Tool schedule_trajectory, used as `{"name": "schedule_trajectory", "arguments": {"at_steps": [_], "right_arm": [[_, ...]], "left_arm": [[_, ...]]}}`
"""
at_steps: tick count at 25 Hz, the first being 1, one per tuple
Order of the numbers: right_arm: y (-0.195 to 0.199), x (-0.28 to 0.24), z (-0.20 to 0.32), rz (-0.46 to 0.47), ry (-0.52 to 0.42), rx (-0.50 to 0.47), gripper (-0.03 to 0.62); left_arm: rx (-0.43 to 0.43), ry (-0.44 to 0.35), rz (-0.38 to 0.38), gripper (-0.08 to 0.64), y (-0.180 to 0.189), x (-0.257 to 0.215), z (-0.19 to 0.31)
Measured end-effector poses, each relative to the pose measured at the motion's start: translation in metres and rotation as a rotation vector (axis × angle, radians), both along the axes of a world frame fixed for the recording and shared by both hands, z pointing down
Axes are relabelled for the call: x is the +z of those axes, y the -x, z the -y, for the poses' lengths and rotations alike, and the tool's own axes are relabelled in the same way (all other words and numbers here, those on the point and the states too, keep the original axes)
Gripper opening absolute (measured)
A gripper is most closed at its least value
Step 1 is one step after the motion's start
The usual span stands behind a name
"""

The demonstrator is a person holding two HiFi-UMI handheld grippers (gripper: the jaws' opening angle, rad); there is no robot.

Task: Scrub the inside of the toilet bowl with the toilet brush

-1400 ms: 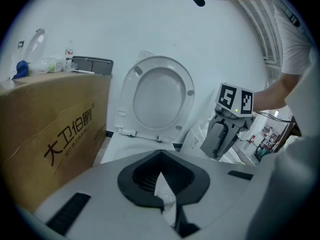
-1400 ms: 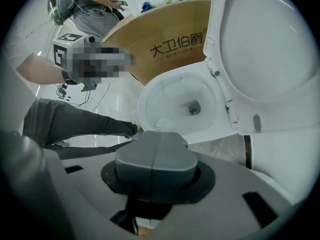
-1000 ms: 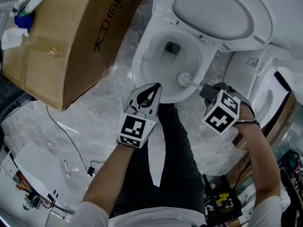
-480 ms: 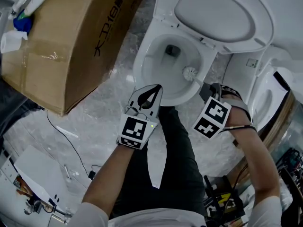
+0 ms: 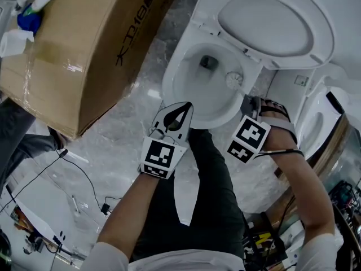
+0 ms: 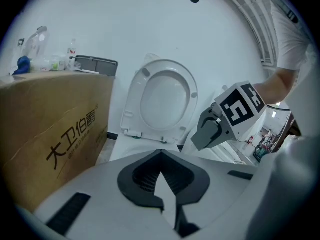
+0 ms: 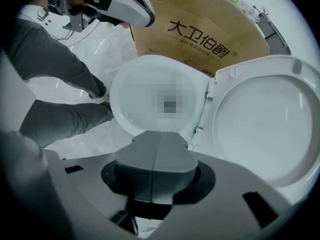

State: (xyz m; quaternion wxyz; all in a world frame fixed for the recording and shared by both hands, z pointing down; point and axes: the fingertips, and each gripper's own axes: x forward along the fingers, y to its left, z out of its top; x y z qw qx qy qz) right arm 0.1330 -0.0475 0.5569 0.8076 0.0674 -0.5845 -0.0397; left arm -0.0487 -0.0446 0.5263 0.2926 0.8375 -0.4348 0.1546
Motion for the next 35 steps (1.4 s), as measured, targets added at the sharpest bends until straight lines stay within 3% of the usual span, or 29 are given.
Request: {"name": "schedule_trajectory", "arguments": {"at_steps": [3, 5, 11, 18, 23, 25, 29, 35], "right_arm": [[0.003, 0.002, 0.004, 0.075, -0.038, 0.096, 0.158], [-0.001, -0.002, 0.002, 0.164, -0.075, 0.252, 0.158], [-0.027, -0.012, -0.023, 0.486, -0.201, 0.935, 0.158], [-0.037, -0.004, -0.056, 0.829, -0.312, 1.548, 0.158], [-0.037, 0.000, -0.066, 1.245, -0.345, 2.111, 0.158], [-0.038, 0.010, -0.071, 1.345, -0.350, 2.296, 0.158], [-0.038, 0.032, -0.085, 1.453, -0.378, 2.511, 0.158], [-0.045, 0.049, -0.100, 1.578, -0.444, 2.722, 0.158]], "left_arm": [[-0.008, -0.002, -0.001, 0.006, 0.005, -0.001, 0.002], [-0.004, -0.003, -0.002, 0.006, 0.005, -0.004, 0.002], [0.048, -0.011, -0.005, 0.006, -0.002, -0.018, 0.003], [0.137, -0.070, 0.013, 0.006, -0.037, -0.034, 0.016], [0.177, -0.090, 0.017, 0.006, -0.060, -0.037, 0.019], [0.193, -0.095, 0.021, 0.006, -0.066, -0.037, 0.017], [0.237, -0.103, 0.039, 0.006, -0.073, -0.035, 0.012], [0.260, -0.091, 0.064, 0.006, -0.073, -0.022, 0.004]]}}
